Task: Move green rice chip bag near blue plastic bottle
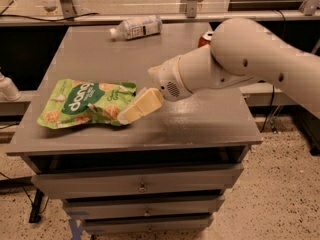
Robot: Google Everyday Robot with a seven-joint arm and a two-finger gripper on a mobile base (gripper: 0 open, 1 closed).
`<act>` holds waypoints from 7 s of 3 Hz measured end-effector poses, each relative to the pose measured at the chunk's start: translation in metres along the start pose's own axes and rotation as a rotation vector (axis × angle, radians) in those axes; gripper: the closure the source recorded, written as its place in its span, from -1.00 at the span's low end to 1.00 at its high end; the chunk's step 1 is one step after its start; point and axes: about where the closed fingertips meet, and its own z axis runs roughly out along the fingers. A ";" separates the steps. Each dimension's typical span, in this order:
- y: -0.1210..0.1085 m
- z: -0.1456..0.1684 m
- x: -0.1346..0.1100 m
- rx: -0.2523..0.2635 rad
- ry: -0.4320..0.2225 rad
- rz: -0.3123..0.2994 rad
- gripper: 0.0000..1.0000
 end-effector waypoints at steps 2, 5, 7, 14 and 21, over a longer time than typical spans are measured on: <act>0.003 0.062 -0.025 -0.063 -0.155 0.053 -0.66; -0.017 0.033 -0.015 0.084 -0.183 0.052 0.73; -0.065 -0.018 -0.069 0.265 -0.229 0.057 1.00; -0.230 0.058 -0.071 0.478 -0.054 0.081 1.00; -0.228 0.020 -0.111 0.498 -0.138 0.023 -1.00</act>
Offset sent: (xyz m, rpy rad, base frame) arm 0.0278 0.0862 -0.0193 0.2389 0.0141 0.0286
